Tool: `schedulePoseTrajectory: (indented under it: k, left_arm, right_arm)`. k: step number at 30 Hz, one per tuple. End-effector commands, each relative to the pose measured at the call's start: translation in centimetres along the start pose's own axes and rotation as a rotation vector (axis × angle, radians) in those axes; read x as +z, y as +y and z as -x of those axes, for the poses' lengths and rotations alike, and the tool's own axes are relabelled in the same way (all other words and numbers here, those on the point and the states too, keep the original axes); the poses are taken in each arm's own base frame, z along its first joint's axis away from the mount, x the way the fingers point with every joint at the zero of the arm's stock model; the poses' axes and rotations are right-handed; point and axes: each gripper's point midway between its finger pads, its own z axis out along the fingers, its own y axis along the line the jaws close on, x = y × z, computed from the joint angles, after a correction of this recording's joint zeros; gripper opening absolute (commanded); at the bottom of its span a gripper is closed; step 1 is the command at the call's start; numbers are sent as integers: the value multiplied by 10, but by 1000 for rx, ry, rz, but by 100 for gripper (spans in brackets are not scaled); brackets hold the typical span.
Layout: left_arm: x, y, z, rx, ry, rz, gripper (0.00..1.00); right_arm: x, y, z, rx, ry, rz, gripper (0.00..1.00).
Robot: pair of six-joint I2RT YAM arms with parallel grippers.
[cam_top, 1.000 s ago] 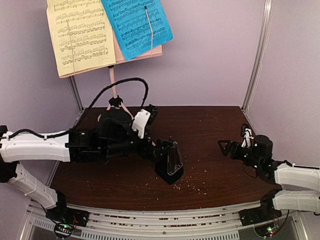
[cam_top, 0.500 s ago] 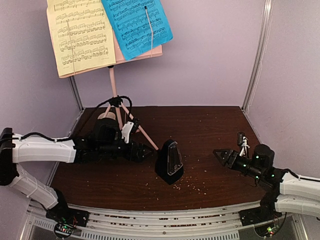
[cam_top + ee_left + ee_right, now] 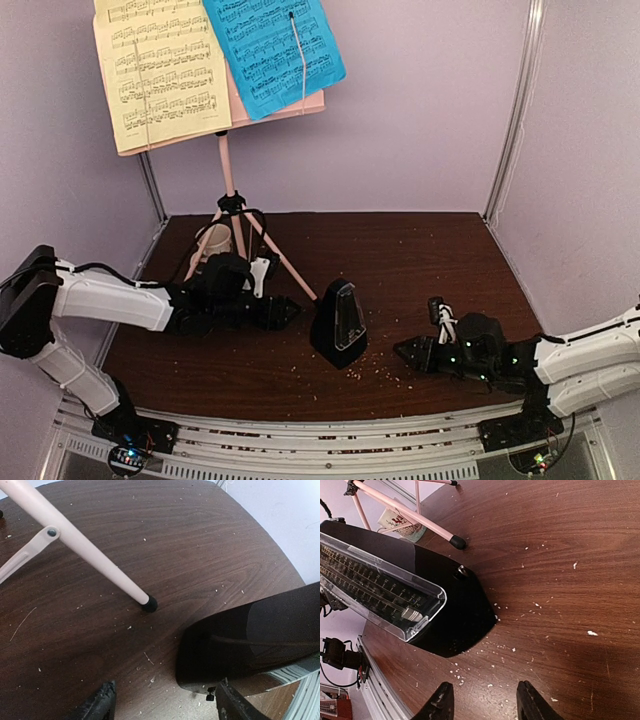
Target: Pack up the instrument practice props
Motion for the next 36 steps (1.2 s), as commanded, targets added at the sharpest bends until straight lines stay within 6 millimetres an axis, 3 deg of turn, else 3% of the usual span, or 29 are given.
schedulePoseTrajectory:
  k: [1, 11, 21, 32, 36]
  left_arm:
    - [6, -3, 15, 4, -62, -15, 71]
    - [32, -19, 0, 58, -3, -116, 61]
    - [50, -25, -6, 134, 48, -146, 60]
    - [58, -45, -20, 213, 86, -237, 57]
    - [54, -67, -38, 231, 118, -286, 58]
  right_arm:
    - [9, 14, 12, 15, -52, -1, 43]
    - [36, 30, 3, 23, -18, -9, 36]
    - [54, 21, 0, 59, -34, -90, 36]
    - [51, 11, 2, 73, -57, -129, 37]
    - [34, -13, 7, 42, -87, -255, 38]
